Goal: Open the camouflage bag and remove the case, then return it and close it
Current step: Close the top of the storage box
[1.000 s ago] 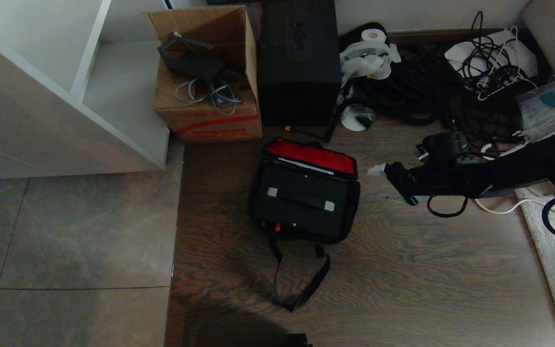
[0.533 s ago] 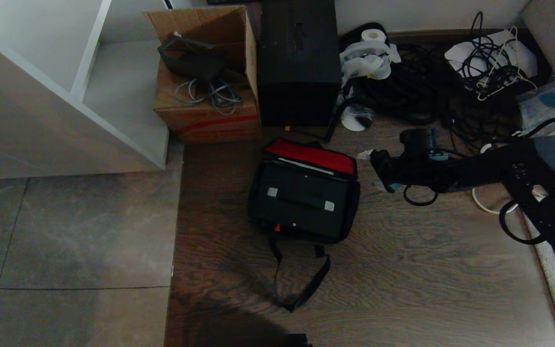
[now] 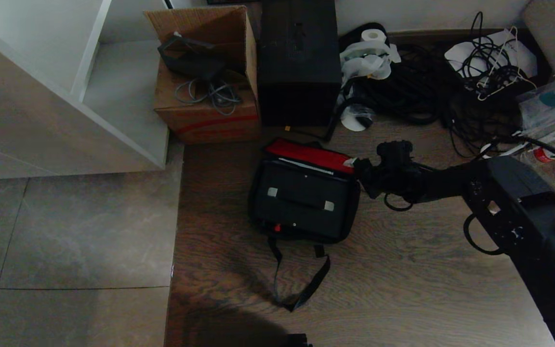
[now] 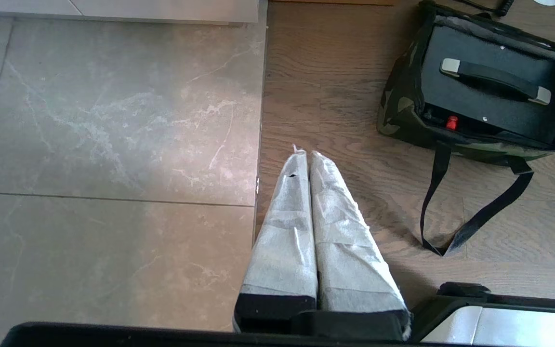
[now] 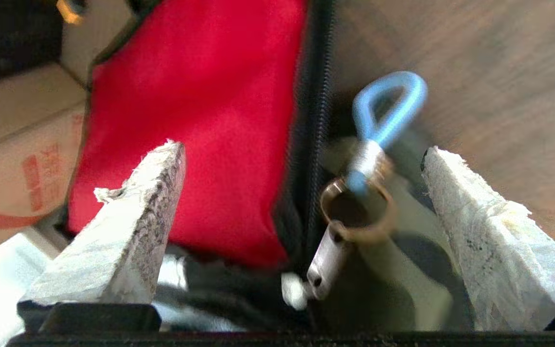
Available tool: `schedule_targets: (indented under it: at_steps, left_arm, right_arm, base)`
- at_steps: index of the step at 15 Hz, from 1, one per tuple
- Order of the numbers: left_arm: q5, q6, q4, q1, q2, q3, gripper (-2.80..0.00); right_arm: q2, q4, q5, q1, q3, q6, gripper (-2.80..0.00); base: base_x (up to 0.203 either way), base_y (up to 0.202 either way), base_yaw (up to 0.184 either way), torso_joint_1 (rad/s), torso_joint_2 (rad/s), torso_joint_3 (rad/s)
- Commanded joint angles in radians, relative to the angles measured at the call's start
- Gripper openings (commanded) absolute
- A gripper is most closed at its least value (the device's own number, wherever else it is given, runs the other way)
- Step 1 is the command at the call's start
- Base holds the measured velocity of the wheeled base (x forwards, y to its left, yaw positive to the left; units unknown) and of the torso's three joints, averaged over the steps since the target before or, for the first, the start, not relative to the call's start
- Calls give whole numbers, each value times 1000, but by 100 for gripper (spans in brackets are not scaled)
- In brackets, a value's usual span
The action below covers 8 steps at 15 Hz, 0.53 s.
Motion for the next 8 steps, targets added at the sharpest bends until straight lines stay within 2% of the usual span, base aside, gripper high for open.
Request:
schedule_targets:
  at_steps: [1,5,6,8]
  left_arm:
    - [1,0,-1,0,0,10,-280]
    - [-1,0,-1,0,0,10,-280]
    - [1,0,-1,0,0,10,-280]
    - [1,0,-1,0,0,10,-280]
  right_arm:
    - [43,-120,-1,1,-6,4,0]
    - [57,-170,-1,1,-11,-6,0]
    - [58,-170,-1,1,-11,-7,-280]
    - [61,-207,-1,1,-11,-17,-280]
  base:
    - [0,0,0,0,0,0]
    - [0,0,0,0,0,0]
    - [0,0,0,0,0,0]
    - [0,0,0,0,0,0]
